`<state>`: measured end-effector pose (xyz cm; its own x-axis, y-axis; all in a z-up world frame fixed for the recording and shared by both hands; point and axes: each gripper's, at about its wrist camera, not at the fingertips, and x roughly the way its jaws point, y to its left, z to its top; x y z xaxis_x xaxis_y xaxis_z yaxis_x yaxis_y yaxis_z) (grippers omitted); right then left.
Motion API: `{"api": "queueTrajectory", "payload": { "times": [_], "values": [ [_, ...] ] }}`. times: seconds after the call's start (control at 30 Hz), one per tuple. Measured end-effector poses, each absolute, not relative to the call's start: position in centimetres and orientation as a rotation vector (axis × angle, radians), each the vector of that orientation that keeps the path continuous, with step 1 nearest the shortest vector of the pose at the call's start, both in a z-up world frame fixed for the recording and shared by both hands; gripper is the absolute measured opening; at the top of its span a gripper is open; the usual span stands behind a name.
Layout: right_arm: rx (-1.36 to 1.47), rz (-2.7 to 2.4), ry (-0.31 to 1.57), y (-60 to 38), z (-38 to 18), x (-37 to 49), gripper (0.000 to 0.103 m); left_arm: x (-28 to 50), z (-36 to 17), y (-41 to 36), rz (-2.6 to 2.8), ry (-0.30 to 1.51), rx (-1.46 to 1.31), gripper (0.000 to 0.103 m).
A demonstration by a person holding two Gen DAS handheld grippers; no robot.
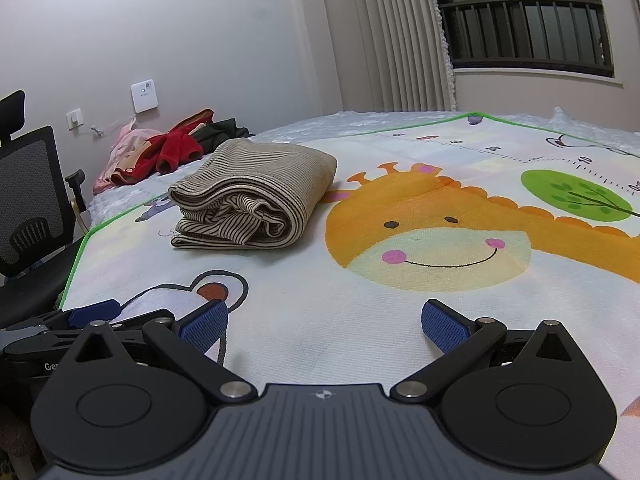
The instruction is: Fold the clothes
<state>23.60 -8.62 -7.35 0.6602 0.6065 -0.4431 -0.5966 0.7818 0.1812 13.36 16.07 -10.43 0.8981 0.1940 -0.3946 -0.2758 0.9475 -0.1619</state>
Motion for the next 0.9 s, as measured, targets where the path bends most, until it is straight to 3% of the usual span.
{"api": "queueTrajectory", "payload": {
  "times": [0.9],
  "values": [
    [0.033,0.676,0.514,-8.93,-7.39,23.64,0.103,13.17,-10.47,16.01,0.244,0.380,-0.218,0.103]
  ]
}}
